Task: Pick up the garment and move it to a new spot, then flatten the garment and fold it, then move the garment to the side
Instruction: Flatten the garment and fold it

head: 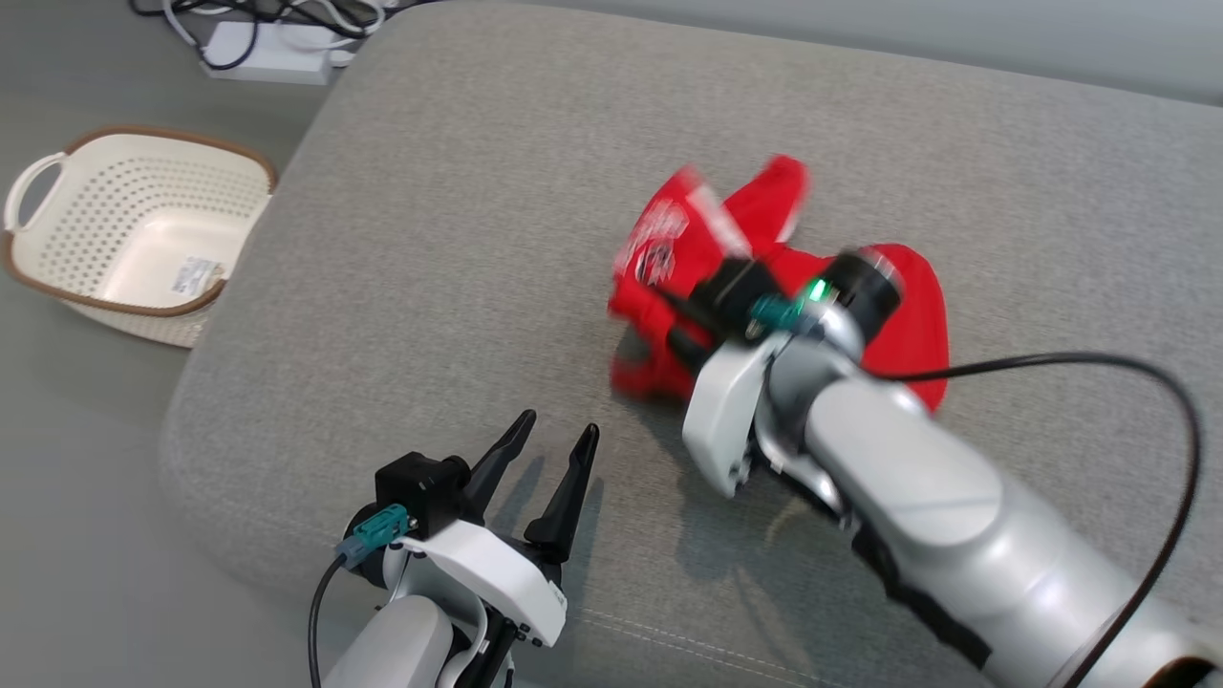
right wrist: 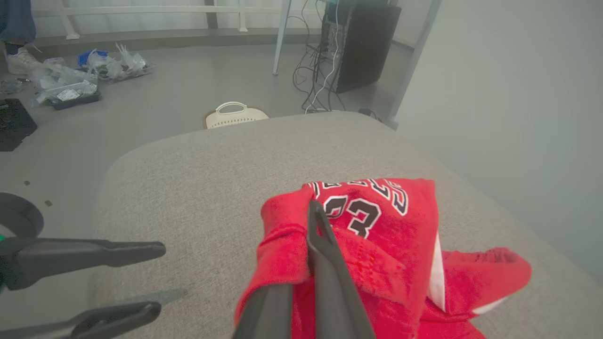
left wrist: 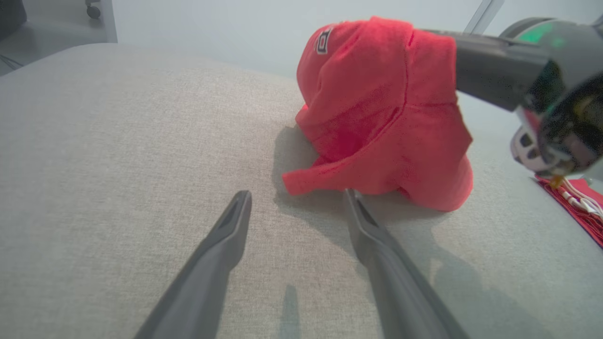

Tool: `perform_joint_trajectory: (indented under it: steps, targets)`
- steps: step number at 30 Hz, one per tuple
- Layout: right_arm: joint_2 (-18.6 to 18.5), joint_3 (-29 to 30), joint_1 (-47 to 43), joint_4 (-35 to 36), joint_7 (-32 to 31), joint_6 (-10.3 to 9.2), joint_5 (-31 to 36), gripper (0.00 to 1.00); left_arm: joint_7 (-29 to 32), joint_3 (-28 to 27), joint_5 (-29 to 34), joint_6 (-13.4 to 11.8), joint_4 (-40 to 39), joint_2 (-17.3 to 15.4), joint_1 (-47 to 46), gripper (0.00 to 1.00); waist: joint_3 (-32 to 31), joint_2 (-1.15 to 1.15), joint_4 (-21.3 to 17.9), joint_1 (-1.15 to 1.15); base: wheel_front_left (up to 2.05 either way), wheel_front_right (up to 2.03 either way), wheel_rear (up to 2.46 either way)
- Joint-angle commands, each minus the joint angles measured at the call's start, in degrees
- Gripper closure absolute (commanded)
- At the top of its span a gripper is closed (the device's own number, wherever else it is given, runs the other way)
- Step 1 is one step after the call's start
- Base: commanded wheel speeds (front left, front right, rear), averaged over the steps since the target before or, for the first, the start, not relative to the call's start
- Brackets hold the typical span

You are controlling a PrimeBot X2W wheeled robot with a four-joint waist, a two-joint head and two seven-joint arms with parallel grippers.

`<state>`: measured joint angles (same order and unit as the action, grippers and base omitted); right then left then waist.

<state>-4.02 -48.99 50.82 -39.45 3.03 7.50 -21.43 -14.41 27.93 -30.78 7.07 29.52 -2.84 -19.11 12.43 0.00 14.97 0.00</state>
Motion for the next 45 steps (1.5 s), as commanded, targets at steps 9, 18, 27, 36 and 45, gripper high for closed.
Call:
perform_joint_trajectory:
  steps: [9,18,27,36,45]
  targets:
    - [-1.82,-7.53,-0.46,-1.10,2.62,-0.01,-12.92,0.00,-0.59,-4.70,0.37,0.42,-0.43,-0.92,0.13,0.00,-0.65,0.00,-0.44,0.00,0.00,0.00,0.00]
    - [-9.12,0.60,-1.36,-3.77,8.64,-0.01,-16.84,0.00,-0.59,-9.01,2.94,0.42,-2.32,-0.77,-1.64,0.00,-0.22,0.00,-5.11,0.00,0.00,0.00,0.00]
    - [-7.64,11.15,-1.65,-16.59,9.62,-0.01,-18.18,0.00,-0.59,-5.05,3.20,0.42,-3.80,-0.43,-2.34,0.00,2.07,0.00,-1.61,0.00,0.00,0.00,0.00]
    - [-7.64,15.54,0.50,-24.74,9.48,-0.01,-19.46,0.00,-0.59,-3.74,2.39,0.42,-4.80,-0.70,-2.65,0.00,5.47,0.00,3.70,0.00,0.00,0.00,0.00]
    - [-5.76,14.30,3.76,-23.29,8.22,-0.01,-20.84,1.00,-0.59,-3.58,1.88,0.42,-6.14,-0.68,-3.67,0.00,6.89,0.00,4.47,0.00,0.00,0.00,0.00]
